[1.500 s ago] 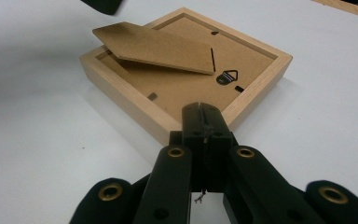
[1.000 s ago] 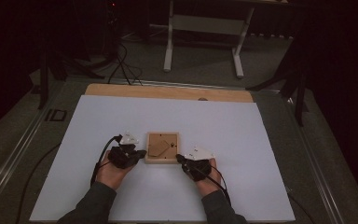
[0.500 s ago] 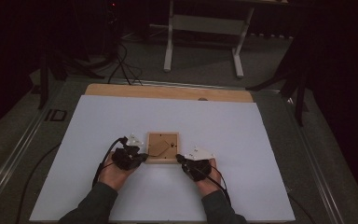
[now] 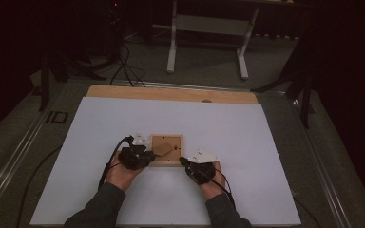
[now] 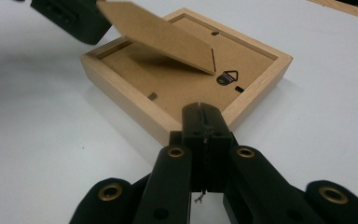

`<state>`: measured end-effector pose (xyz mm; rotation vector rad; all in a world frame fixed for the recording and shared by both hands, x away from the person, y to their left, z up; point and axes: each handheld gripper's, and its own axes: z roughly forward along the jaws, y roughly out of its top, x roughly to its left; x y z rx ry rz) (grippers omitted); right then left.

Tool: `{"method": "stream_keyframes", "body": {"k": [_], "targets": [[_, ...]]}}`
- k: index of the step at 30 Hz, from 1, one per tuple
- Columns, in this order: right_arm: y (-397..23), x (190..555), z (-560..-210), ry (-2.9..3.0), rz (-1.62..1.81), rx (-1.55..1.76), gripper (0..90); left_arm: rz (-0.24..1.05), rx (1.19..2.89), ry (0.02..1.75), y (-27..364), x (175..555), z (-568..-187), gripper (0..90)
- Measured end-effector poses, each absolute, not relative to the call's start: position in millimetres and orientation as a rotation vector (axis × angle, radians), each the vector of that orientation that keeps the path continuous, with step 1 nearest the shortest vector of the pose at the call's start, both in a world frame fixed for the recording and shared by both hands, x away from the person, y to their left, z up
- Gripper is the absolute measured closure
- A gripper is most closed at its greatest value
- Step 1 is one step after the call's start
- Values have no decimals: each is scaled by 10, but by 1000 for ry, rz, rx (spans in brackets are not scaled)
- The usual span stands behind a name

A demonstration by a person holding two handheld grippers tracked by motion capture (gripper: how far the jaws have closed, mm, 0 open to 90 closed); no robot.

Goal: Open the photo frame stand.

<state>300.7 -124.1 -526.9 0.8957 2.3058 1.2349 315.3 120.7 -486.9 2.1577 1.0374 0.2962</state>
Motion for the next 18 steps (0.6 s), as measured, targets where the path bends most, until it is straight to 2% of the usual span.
{"method": "stream_keyframes", "body": {"k": [11, 18], "targets": [[-1241, 3009, -5269, 2305, 1235, 894, 897, 208, 2130, 1065, 1101, 3277, -4880, 562], [-1241, 3009, -5269, 2305, 1235, 893, 897, 139, 2086, 1111, 1112, 3375, -4930, 486]]}}
